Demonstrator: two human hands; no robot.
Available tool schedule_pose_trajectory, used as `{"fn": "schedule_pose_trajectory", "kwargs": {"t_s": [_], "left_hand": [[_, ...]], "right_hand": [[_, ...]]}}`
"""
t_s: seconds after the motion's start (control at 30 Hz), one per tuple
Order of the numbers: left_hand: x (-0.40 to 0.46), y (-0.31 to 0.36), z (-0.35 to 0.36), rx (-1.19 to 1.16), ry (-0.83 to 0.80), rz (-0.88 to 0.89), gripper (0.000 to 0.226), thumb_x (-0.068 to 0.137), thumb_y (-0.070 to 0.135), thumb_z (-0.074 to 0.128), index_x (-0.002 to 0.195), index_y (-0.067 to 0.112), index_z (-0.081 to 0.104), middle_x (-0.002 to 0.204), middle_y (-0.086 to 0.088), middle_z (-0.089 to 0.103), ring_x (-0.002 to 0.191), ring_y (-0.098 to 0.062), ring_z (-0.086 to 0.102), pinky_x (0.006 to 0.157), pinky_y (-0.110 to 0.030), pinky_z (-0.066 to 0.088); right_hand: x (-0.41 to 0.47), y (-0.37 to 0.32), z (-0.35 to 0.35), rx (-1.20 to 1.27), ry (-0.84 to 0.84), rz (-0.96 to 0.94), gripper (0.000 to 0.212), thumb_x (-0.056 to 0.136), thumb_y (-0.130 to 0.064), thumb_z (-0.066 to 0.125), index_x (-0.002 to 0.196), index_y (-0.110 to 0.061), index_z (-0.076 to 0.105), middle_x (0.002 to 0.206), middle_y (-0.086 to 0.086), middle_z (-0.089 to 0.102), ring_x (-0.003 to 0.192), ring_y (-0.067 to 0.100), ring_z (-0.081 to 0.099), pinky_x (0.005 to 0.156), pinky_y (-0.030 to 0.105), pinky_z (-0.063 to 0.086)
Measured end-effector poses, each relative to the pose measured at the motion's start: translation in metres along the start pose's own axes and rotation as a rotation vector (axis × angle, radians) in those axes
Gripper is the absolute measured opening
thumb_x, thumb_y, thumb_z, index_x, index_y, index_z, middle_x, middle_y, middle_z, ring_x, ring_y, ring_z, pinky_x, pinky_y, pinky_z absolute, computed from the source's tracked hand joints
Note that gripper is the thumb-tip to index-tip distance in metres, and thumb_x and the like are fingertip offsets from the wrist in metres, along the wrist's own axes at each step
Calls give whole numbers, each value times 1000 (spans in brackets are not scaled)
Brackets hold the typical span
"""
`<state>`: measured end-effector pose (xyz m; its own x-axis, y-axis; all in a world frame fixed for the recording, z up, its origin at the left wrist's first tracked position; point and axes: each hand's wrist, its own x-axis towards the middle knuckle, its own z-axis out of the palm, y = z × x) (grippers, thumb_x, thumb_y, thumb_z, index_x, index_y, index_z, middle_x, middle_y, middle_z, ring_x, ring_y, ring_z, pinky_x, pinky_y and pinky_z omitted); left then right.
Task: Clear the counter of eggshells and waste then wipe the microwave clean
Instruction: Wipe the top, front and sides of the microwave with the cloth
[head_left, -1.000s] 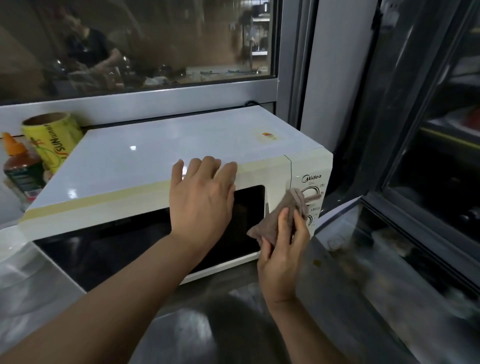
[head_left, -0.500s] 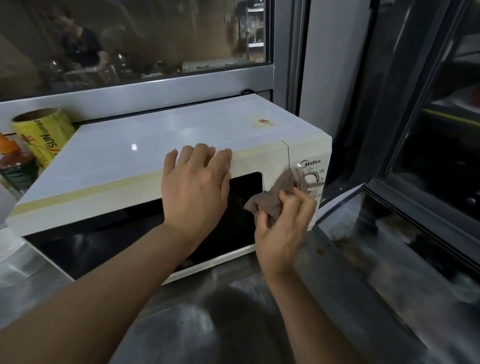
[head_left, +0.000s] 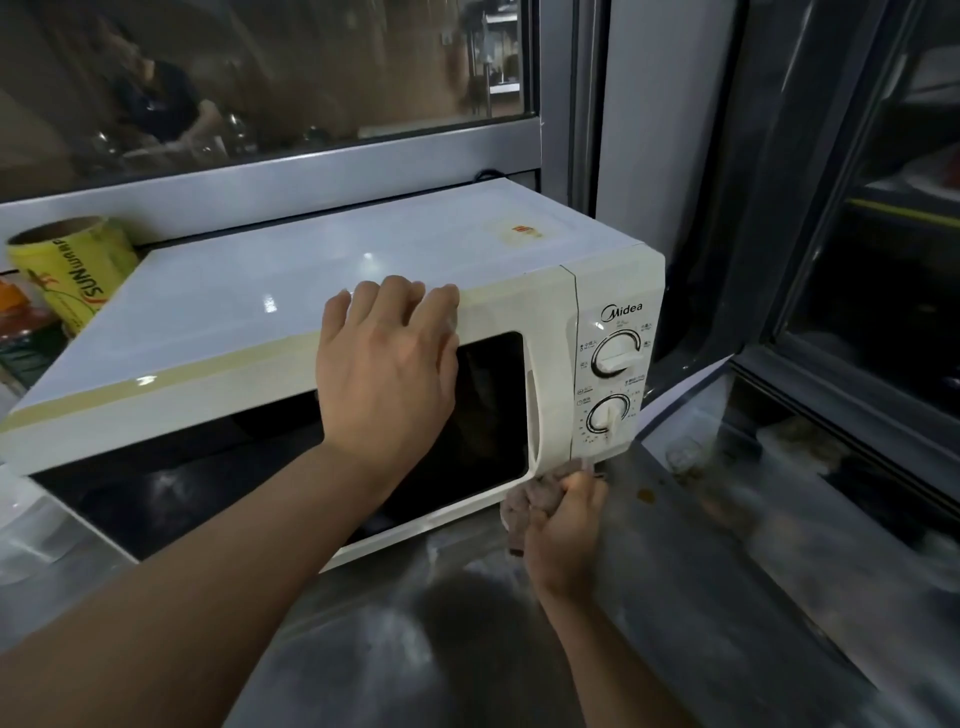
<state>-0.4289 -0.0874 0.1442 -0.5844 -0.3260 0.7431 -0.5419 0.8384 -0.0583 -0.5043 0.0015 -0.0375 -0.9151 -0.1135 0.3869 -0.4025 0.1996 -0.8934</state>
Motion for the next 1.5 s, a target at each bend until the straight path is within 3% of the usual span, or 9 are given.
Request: {"fn": "schedule_pose_trajectory", "kwargs": {"t_s": [0.1, 0.33, 0.5, 0.73, 0.93, 1.03, 1.2, 1.4, 1.5], "left_hand": [[0, 1, -3, 3, -30, -11, 24, 85, 17, 54, 107, 13, 63, 98, -9, 62, 88, -32, 54, 87, -42, 39], [3, 4, -10, 24, -92, -24, 21, 85, 16, 56, 105, 13, 63, 98, -9, 62, 88, -32, 55, 87, -45, 39], [3, 3, -8, 21, -83, -27, 23, 85, 15, 56, 106, 13, 64, 98, -10, 62, 87, -34, 56, 87, -44, 38], [0, 1, -1, -3, -18, -4, 24, 85, 13, 55, 107, 11, 65, 98, -11, 63, 84, -35, 56, 84, -44, 40], [2, 0, -2, 13, -13, 7, 24, 85, 15, 50, 104, 11, 65, 96, -11, 63, 82, -34, 54, 82, -41, 37], [3, 3, -3, 2, -18, -5, 22, 86, 13, 52, 103, 11, 65, 95, -12, 63, 82, -34, 55, 83, -42, 38], [1, 4, -2, -11, 0, -31, 21, 87, 12, 53, 104, 11, 66, 98, -12, 64, 84, -35, 56, 84, -43, 40], [1, 2, -1, -20, 2, -9, 26, 84, 14, 52, 107, 11, 65, 100, -13, 64, 86, -35, 56, 83, -42, 39], [0, 2, 1, -26, 16, -5, 27, 84, 13, 53, 107, 10, 65, 101, -14, 64, 86, -35, 56, 82, -42, 39]], "right_hand": [[4, -11, -19, 14, -85, 65, 17, 83, -3, 54, 92, 12, 53, 99, 21, 53, 82, 24, 53, 75, 3, 31], [33, -91, -76, 76, 227, -177, 32, 70, 7, 63, 98, -6, 54, 102, 8, 51, 92, 16, 50, 81, 8, 33], [93, -120, -60, -19, 79, -217, 28, 74, 6, 64, 99, -3, 55, 118, 8, 40, 114, 20, 42, 91, 8, 27], [134, -76, -69, 19, 55, -146, 27, 75, 11, 56, 87, -11, 44, 109, 9, 41, 94, 13, 45, 79, 2, 31], [148, -73, -71, 124, 65, 178, 17, 83, 1, 52, 91, -12, 44, 105, 16, 57, 93, 28, 58, 80, 35, 49], [131, -91, -60, -16, 153, 31, 22, 78, 6, 54, 90, -10, 46, 118, 22, 46, 101, 29, 48, 90, 27, 38], [104, -102, -49, -118, 30, -235, 31, 68, 12, 57, 86, -9, 43, 110, 14, 40, 110, 22, 31, 95, 27, 31], [158, -89, -77, 26, 2, -75, 27, 81, 6, 51, 93, -15, 40, 109, 4, 41, 85, 4, 48, 67, 4, 36], [161, -69, -78, 179, -93, 34, 20, 86, 1, 53, 96, -14, 43, 101, 9, 54, 80, 9, 55, 68, 19, 49]]}}
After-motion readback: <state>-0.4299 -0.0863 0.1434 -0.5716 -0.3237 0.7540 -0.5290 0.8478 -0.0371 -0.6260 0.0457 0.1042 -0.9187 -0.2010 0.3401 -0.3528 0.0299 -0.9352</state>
